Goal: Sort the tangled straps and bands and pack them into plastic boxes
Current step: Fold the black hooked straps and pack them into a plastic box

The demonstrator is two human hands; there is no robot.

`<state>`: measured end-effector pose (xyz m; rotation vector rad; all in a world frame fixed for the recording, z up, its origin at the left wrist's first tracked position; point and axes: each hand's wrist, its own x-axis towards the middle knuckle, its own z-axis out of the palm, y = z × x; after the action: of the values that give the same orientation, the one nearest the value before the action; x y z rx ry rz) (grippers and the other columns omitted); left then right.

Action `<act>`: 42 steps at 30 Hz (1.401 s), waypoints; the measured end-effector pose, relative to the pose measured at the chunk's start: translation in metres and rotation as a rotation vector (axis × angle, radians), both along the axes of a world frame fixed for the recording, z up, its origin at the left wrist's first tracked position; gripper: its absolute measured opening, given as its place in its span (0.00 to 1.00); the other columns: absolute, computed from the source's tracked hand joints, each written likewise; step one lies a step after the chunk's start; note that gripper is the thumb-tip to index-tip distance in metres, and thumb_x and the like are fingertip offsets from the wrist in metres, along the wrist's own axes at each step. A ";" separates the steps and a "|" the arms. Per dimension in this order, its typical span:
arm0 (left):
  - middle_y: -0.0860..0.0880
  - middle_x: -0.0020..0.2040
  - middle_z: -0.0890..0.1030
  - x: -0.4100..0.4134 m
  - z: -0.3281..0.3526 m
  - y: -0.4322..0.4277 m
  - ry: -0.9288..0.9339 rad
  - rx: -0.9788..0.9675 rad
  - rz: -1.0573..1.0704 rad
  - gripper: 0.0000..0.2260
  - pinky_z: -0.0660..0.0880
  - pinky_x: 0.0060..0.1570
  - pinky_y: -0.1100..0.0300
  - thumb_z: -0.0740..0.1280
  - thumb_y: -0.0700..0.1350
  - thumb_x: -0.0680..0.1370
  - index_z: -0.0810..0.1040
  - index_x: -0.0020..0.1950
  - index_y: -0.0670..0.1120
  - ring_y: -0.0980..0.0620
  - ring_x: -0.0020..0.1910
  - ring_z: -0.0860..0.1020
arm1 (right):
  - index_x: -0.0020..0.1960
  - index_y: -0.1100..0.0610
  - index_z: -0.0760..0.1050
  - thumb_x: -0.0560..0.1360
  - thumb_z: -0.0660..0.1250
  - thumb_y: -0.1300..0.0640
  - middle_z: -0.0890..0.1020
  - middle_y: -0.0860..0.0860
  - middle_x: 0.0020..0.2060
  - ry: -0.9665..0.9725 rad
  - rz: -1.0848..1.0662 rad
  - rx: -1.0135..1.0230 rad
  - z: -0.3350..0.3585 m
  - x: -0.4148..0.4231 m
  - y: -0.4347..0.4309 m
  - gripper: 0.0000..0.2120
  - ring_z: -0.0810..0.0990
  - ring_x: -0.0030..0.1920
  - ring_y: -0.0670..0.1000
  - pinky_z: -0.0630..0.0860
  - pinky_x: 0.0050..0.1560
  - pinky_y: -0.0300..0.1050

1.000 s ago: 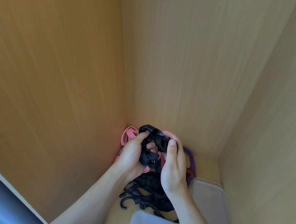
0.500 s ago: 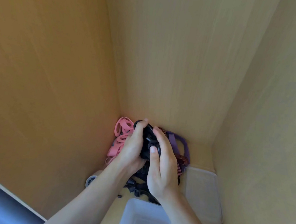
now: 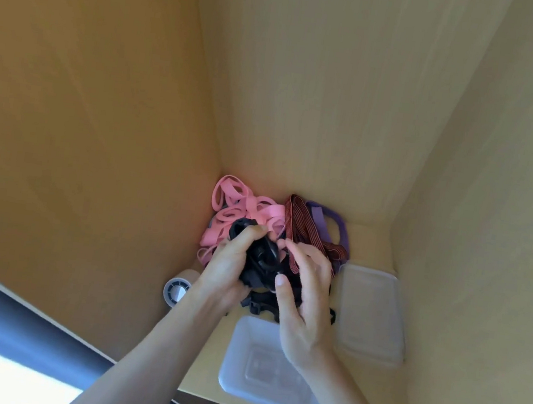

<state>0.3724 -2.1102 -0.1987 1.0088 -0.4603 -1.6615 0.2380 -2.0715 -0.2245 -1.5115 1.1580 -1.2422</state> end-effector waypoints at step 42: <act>0.60 0.42 0.74 -0.035 -0.094 0.093 -1.371 -0.324 -0.287 0.16 0.64 0.36 0.67 0.68 0.54 0.78 0.60 0.55 0.59 0.61 0.45 0.72 | 0.42 0.50 0.71 0.75 0.59 0.64 0.78 0.44 0.39 0.609 0.219 0.244 -0.065 -0.049 0.036 0.10 0.76 0.40 0.46 0.75 0.39 0.45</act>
<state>0.3379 -2.0175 -0.2922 1.7715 -1.7512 -0.8193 0.1888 -2.0352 -0.2891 -1.8221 1.4145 -0.4736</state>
